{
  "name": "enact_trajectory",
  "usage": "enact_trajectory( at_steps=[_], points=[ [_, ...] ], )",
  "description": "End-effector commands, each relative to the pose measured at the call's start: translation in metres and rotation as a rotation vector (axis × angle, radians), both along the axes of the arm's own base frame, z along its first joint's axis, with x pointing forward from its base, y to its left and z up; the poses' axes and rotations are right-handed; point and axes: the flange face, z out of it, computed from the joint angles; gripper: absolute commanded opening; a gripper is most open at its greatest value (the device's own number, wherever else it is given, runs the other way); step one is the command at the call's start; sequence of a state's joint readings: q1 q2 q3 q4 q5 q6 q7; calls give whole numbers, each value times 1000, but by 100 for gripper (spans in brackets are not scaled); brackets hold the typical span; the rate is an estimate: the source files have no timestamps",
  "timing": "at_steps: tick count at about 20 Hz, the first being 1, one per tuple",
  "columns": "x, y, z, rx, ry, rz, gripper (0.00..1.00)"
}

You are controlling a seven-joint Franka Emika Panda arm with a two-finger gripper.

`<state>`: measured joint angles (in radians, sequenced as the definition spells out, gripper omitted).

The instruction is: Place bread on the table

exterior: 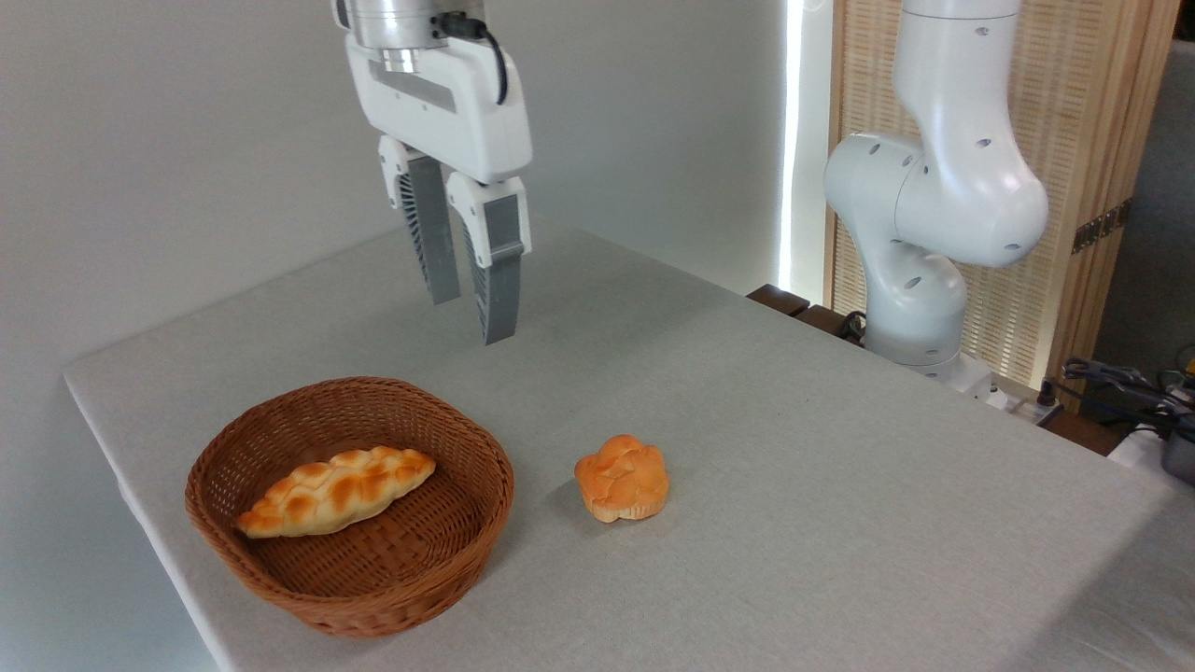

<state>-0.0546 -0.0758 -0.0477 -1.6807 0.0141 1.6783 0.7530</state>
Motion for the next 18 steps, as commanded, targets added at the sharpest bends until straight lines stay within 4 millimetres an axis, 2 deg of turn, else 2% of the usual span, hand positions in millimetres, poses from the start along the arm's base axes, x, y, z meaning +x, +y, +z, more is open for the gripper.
enact_trajectory(
  at_steps=[1, 5, 8, 11, 18],
  points=[
    [17, 2, 4, -16, 51, 78, 100],
    [20, 8, 1, -34, 58, 121, 100],
    [21, 27, 2, -104, 64, 171, 100],
    [16, 28, 7, -97, 62, 171, 100],
    [16, 24, 2, -90, 56, 149, 100]
  ],
)
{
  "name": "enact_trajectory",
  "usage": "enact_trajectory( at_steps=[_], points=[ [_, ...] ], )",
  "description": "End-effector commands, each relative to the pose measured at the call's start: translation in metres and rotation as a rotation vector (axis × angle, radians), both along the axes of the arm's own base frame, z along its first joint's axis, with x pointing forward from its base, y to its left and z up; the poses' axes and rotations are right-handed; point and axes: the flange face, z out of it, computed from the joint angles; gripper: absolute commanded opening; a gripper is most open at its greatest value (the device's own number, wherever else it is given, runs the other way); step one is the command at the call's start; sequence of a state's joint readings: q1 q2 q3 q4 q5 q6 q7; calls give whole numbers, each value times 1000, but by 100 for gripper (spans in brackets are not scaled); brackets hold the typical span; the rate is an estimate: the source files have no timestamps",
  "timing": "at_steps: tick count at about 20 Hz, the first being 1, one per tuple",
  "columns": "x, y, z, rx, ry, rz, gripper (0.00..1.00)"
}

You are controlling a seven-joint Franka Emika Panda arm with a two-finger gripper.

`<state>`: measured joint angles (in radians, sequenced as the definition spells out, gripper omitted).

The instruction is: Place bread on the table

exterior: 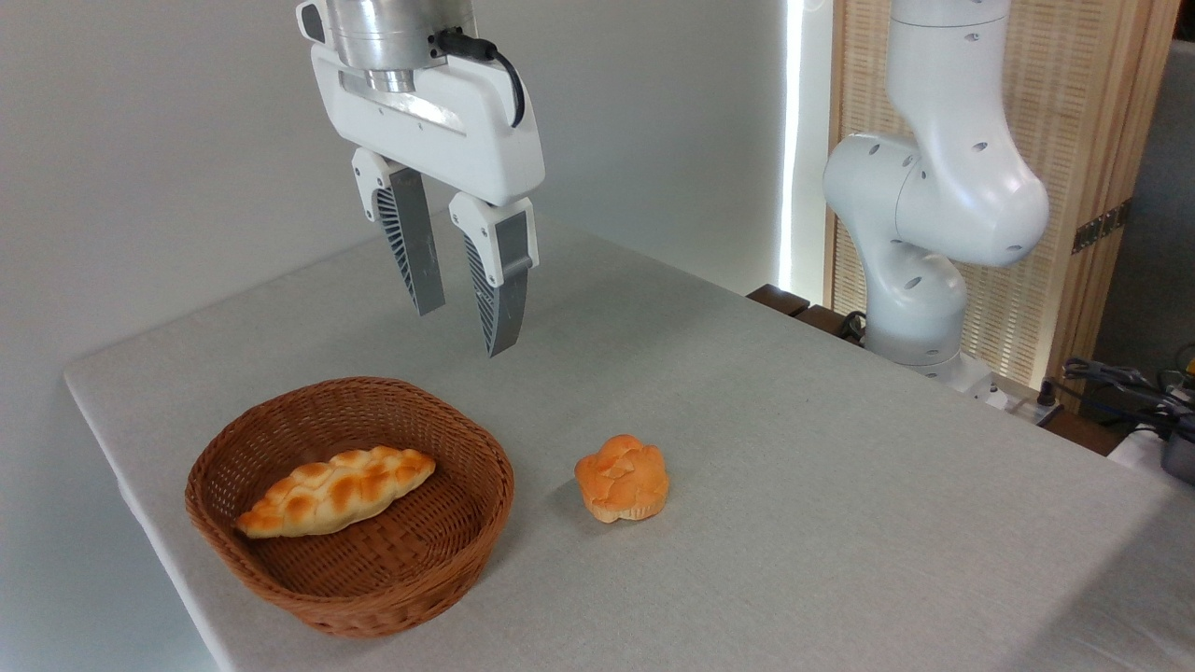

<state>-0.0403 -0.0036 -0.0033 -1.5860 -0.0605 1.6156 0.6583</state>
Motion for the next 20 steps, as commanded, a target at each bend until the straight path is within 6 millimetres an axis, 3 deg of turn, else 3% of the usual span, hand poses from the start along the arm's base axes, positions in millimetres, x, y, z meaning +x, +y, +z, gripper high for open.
enact_trajectory(
  at_steps=[1, 7, 20],
  points=[
    [-3, -1, 2, -10, 6, -7, 100],
    [0, -1, -6, -8, -5, -8, 100],
    [-2, 7, -5, -7, -5, -7, 100]
  ],
)
